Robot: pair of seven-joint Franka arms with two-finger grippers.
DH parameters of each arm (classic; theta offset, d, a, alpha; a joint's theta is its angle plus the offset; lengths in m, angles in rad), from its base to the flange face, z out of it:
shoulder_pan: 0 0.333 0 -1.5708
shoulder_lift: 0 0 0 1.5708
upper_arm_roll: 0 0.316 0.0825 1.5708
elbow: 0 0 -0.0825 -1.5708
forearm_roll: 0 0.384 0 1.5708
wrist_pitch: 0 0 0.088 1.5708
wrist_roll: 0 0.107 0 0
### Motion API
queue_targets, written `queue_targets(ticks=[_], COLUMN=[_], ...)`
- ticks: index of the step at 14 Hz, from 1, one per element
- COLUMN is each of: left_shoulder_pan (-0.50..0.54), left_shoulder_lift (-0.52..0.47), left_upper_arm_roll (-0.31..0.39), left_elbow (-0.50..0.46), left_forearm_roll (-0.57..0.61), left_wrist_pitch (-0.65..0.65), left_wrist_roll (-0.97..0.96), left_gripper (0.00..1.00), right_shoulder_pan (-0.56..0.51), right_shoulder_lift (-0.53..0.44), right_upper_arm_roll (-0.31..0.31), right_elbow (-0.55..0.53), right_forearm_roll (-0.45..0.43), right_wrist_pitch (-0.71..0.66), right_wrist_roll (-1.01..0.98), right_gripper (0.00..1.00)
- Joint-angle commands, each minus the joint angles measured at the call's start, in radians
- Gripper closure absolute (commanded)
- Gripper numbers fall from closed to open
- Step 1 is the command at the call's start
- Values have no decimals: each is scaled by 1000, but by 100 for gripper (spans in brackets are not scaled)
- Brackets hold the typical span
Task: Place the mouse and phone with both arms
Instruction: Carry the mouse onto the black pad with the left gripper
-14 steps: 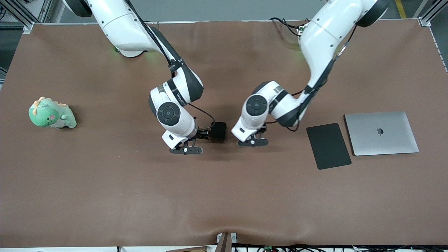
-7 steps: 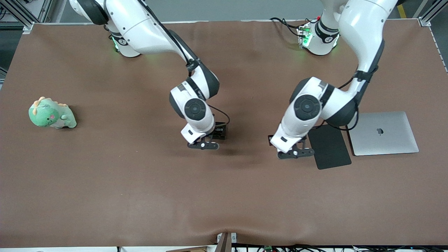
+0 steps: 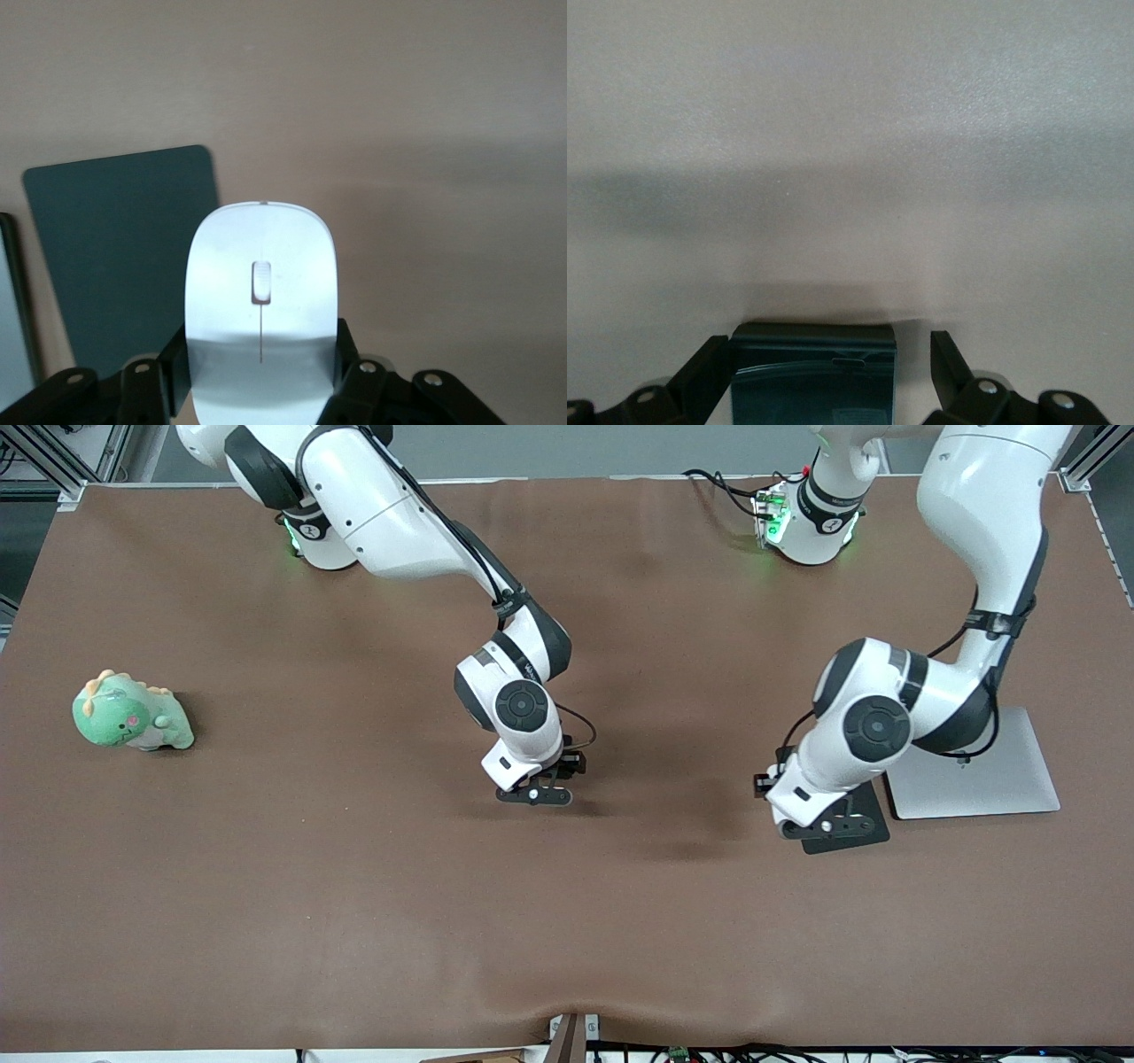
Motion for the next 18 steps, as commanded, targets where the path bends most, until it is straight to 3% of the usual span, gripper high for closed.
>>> queue_targets(ticks=[1,8,10,11,12,13,15,16,18], left_shoulder_pan=[46,146,183,195,203,203,206,208,211], left_shoulder_lift=[-38,17,40,49,54,57,71,80,82], left_upper_arm_roll=[-16,-10,-10,-10,-10,-10,-10,-8,-7], left_elbow=[-71,-182,-211,-214,-214,-214,-220,-220,-220], left_forearm_roll=[18,26,82,101,107,107,108,108,113], left_wrist_pitch=[36,258,315,323,323,323,329,329,329], left_wrist_roll=[26,73,73,73,73,73,73,73,73], left_gripper=[100,100,100,100,100,100,100,99,88], right_shoulder_pan=[14,18,23,32,35,34,23,18,-31], right_shoulder_lift=[22,31,31,30,28,24,-2,-39,-135], right_upper_arm_roll=[-7,-5,-4,-2,-2,-2,-2,-5,-10], right_elbow=[32,23,23,23,21,20,3,-31,-97], right_forearm_roll=[-13,3,6,6,7,9,7,7,6], right_wrist_pitch=[14,15,12,8,5,2,-3,-20,-48], right_wrist_roll=[32,39,40,37,37,37,32,37,28], right_gripper=[0,0,0,39,70,90,100,100,100])
